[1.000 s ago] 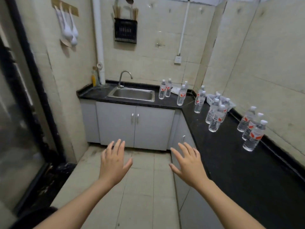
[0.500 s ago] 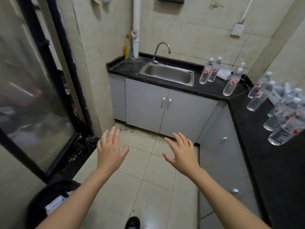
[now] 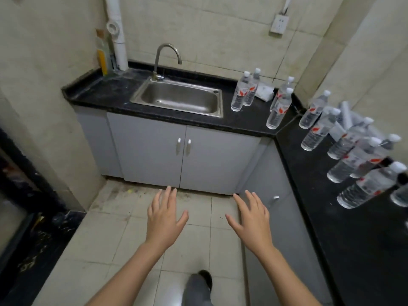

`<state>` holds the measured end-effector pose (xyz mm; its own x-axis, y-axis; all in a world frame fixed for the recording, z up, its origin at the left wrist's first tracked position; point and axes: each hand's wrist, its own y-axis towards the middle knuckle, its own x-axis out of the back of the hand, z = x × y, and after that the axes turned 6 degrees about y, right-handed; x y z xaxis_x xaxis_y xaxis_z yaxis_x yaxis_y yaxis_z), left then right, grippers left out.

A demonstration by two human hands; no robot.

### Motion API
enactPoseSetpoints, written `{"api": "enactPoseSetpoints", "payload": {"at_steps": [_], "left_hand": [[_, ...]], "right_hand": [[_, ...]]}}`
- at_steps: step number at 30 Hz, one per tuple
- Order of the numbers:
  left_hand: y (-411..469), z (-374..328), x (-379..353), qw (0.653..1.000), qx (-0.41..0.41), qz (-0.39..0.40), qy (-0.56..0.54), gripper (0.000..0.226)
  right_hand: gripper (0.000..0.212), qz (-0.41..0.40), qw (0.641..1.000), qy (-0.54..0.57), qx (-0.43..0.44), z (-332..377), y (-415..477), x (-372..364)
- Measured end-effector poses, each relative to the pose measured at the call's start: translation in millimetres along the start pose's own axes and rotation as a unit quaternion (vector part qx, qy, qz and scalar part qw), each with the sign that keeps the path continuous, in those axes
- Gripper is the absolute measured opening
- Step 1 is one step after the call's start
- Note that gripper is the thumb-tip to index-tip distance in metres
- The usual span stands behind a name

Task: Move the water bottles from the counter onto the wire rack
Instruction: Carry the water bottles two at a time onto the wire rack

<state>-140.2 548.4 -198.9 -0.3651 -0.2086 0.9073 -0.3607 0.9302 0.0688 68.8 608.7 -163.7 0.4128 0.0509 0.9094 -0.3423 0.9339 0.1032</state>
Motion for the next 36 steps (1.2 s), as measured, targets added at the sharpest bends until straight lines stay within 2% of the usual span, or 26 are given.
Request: {"api": "enactPoseSetpoints", "payload": {"at_steps": [4, 8, 11, 17, 22, 30, 36], "left_hand": [[68, -40, -20, 1.0, -0.014, 0.002, -0.019, 0.065], [130, -66, -29, 0.999, -0.012, -0.014, -0.027, 0.064], [164, -74, -34, 0.999, 0.016, -0.021, -0.039, 0.064], [208, -86, -61, 0.998, 0.041, 0.029, -0.048, 0.062], [282, -79, -79, 0.996, 0.039, 0.049, -0.058, 0.062], [439, -82, -86, 0.993, -0.009, 0.074, -0.09, 0.064], [516, -109, -98, 0.988, -0.062, 0.102, -0.097, 0.065]], "right_hand": [[0.056, -0.022, 0.997, 0.054, -0.047, -41, 53, 8], [0.057, -0.043, 0.981, 0.135, -0.133, -80, 97, 16], [0.057, -0.037, 0.975, 0.161, -0.146, -98, 123, 15], [0.059, -0.006, 0.976, 0.159, -0.15, -110, 181, -4], [0.061, 0.014, 0.976, 0.149, -0.156, -115, 257, -22], [0.061, -0.035, 0.974, 0.1, -0.199, -119, 389, -15], [0.065, -0.081, 0.957, 0.101, -0.26, -131, 435, -8]]}}
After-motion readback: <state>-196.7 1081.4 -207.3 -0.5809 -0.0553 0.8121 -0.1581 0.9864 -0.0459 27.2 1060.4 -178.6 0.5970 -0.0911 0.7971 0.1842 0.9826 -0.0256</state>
